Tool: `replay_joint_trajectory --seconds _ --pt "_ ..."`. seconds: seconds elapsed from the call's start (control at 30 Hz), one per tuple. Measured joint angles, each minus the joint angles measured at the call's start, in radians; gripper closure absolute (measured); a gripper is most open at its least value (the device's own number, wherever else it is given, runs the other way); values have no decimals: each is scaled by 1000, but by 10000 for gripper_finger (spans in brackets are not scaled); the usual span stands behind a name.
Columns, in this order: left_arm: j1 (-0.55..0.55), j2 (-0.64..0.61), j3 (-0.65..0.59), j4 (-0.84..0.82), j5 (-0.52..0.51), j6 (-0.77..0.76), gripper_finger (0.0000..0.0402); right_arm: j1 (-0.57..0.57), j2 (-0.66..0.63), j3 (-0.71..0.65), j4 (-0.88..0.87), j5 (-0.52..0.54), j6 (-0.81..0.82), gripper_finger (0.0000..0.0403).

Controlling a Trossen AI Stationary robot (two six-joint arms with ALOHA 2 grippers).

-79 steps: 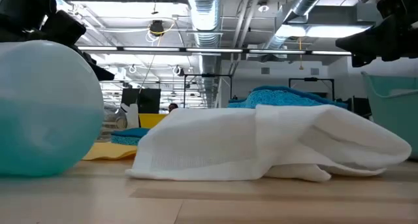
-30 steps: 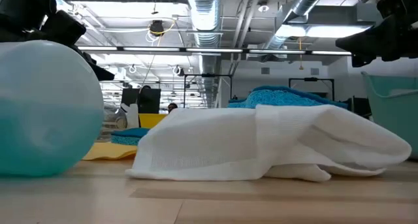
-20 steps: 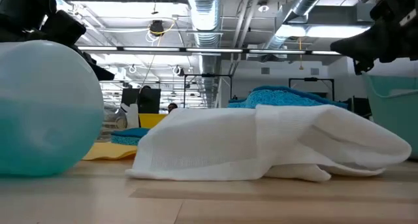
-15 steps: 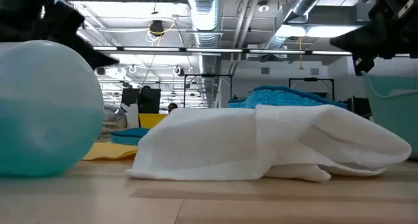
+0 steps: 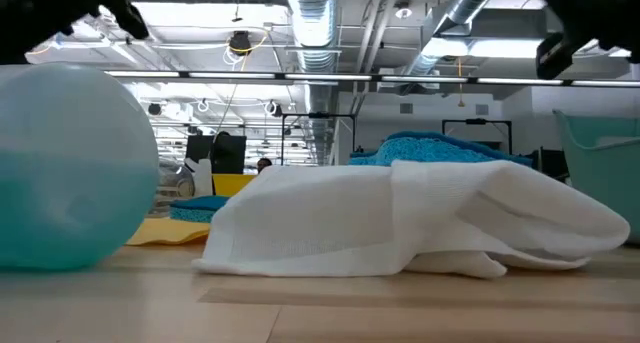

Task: Pick & Place Kitchen Items
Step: Put the blue sponge into the bottom yellow bin

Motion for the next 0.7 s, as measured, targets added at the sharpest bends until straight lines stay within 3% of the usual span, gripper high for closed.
replay_joint_trajectory --seconds 0.1,0.3,0.57,0.7 --pt "0 0 0 39 27 11 400 0 0 0 53 -76 -31 403" --pt "0 0 2 63 16 68 400 -7 0 34 186 -81 -250 403" --pt "0 36 45 56 15 222 394 -48 0 138 134 -70 -409 403" --pt "0 101 99 52 28 347 349 -71 0 197 -3 -29 -430 394"
